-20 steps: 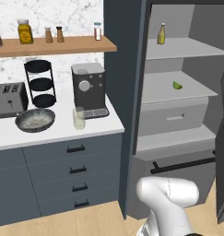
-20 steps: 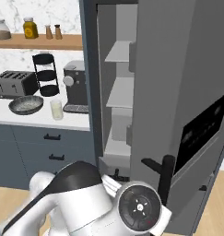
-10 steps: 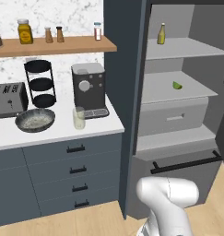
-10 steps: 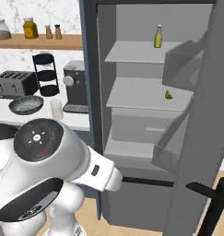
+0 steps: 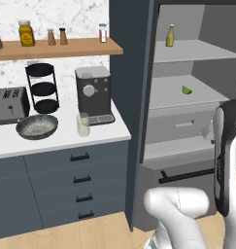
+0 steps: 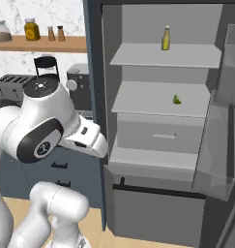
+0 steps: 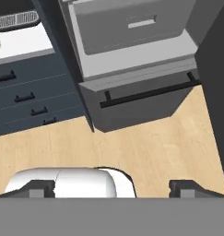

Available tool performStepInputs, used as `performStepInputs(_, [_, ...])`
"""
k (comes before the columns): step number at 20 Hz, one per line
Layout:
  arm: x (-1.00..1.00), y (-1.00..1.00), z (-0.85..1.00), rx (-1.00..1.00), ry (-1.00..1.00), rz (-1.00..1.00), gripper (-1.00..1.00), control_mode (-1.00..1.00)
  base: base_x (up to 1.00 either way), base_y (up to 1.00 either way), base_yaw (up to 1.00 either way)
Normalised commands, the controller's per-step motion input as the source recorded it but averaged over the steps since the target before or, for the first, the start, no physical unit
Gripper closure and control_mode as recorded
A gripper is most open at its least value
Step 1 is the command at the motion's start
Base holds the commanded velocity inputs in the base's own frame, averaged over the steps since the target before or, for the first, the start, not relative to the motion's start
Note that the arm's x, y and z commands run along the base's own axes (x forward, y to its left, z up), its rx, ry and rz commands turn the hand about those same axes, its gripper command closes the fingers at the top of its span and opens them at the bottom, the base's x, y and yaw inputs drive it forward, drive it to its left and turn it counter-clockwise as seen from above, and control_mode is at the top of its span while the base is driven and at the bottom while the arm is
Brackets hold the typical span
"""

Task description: Grab a lemon wedge from the fridge and one ice cube from the ice bowl, and put them in the glass of lemonade.

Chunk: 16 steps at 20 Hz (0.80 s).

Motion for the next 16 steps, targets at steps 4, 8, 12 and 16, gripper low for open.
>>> performStepInputs(4, [0.89,0.44,-0.61,0.00,0.19,0.04,-1.00,-1.00,0.00,0.00,0.00])
performStepInputs(8, [0.61,0.40,-0.68,0.00,0.14,0.06,-1.00,-1.00,0.00,0.00,0.00])
performStepInputs(12, [0.22,0.24,-0.45,0.00,-0.01,0.00,-1.00,-1.00,0.00,0.00,0.00])
performStepInputs(16, [-0.07,0.11,-0.03,0.00,-0.10,0.00,-1.00,-1.00,0.00,0.00,0.00])
